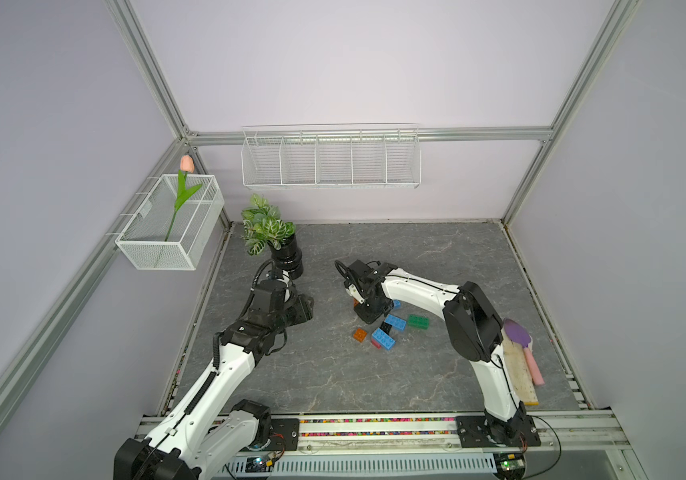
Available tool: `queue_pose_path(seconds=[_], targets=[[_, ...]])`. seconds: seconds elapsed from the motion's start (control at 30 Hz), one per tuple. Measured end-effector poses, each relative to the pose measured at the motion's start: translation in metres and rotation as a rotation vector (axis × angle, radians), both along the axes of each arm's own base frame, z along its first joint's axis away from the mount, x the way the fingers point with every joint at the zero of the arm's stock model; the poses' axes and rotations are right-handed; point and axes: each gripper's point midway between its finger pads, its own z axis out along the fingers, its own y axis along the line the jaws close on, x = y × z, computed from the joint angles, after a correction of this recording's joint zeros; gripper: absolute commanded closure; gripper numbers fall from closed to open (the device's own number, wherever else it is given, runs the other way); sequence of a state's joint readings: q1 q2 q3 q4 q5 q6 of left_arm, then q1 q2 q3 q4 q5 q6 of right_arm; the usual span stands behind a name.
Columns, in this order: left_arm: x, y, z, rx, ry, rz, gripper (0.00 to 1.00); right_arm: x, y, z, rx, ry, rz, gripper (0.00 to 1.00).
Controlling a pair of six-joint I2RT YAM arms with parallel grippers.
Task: Assemble the letter p with lego
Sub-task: Pick up the lego brick from the center of the board, then assemble the lego brick with the lego brick.
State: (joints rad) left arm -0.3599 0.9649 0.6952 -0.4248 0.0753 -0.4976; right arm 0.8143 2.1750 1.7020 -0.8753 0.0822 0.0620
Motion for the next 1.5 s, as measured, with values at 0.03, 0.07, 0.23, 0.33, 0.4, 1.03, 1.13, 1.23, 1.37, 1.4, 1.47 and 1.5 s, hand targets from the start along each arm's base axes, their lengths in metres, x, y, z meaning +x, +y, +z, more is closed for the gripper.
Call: queue_pose_path(seconds=[0.03,0.07,0.23,0.33,0.4,1.03,1.13,1.23,1.37,1.4,1.47,1.5], targets=[[0.0,0.0,0.0,0.0,0.0,0.0,0.37,0.0,0.0,0.001,0.001,-0.001,-0.003,0.68],[0.0,0.0,0.0,0.0,0.0,0.0,0.37,0.0,0.0,0.001,0.0,-0.003,-0.007,0.68],[0.0,0.001,0.002,0.002,-0.007,0.006,0.37,0.001,0.0,0.018,0.02,-0.026,-0.024,0.68],[0.0,0.001,0.003,0.001,-0.01,0.006,0.37,0.001,0.0,0.04,0.046,-0.062,-0.029,0.68],[0.0,0.001,0.003,0.001,-0.012,0.006,0.37,0.0,-0.001,0.056,0.066,-0.088,-0.03,0.68],[0.0,0.004,0.008,0.006,-0.032,0.017,0.37,-0.077,-0.046,0.082,-0.001,-0.058,0.043,0.68],[0.0,0.005,0.008,0.007,-0.034,0.018,0.37,-0.081,-0.046,0.082,0.002,-0.058,0.047,0.68],[0.0,0.005,0.008,0.007,-0.035,0.018,0.37,-0.083,-0.045,0.08,0.006,-0.057,0.047,0.68],[0.0,0.005,0.009,0.007,-0.035,0.018,0.37,-0.083,-0.042,0.078,0.02,-0.056,0.04,0.68],[0.0,0.005,0.009,0.007,-0.035,0.018,0.37,-0.083,-0.04,0.078,0.029,-0.058,0.039,0.68],[0.0,0.005,0.009,0.007,-0.035,0.018,0.36,-0.082,-0.036,0.078,0.042,-0.06,0.038,0.68],[0.0,0.005,0.009,0.007,-0.035,0.018,0.37,-0.082,-0.034,0.078,0.047,-0.06,0.038,0.68]])
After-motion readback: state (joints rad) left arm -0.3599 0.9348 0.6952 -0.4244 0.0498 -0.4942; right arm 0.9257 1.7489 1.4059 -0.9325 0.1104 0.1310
